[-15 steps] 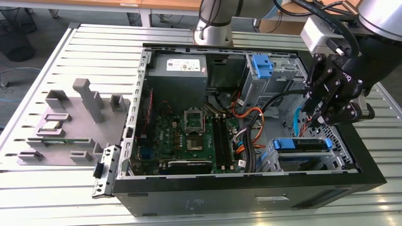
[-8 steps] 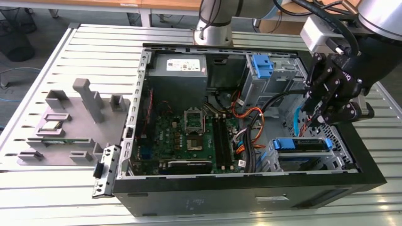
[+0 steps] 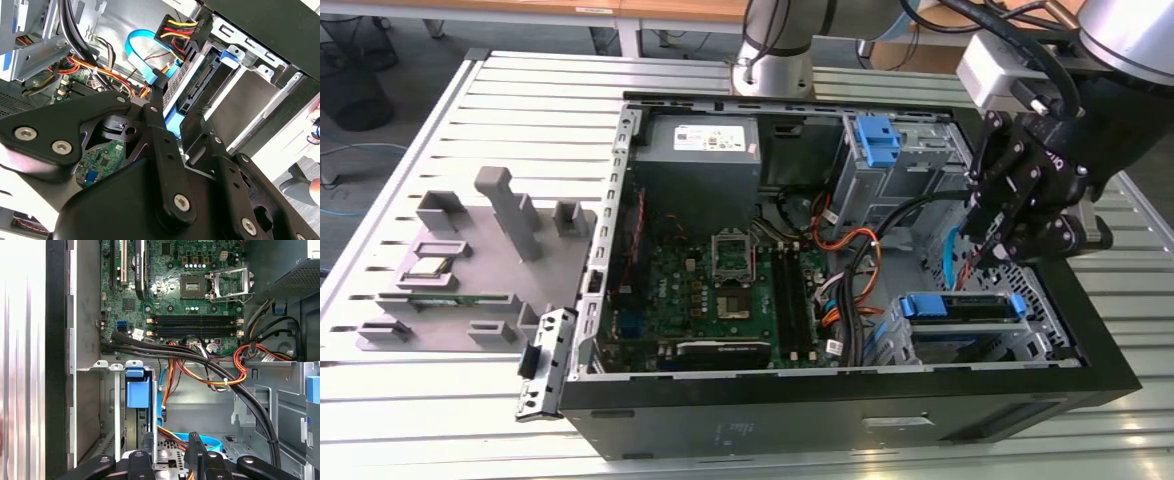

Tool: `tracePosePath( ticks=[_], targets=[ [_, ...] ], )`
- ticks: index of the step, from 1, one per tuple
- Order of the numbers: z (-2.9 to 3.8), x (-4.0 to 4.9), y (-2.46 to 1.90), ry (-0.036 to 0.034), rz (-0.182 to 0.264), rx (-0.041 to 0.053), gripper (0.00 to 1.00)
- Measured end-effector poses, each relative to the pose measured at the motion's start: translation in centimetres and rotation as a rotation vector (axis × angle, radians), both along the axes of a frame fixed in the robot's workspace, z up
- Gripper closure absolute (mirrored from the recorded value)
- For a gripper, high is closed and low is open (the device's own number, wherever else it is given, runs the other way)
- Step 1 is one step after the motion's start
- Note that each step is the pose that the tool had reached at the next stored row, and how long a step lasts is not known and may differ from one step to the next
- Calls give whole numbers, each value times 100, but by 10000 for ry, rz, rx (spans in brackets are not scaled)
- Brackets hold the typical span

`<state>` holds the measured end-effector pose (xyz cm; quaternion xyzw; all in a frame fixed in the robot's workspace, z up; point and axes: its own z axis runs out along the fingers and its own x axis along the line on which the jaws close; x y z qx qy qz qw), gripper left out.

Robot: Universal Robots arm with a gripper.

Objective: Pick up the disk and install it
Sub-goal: 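Insert the first disk wire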

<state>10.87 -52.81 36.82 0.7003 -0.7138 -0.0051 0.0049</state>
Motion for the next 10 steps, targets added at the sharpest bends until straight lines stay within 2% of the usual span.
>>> tracePosePath(
  ticks=[10],
  targets=[
    [39, 0, 3, 0, 0, 1, 59]
  ],
)
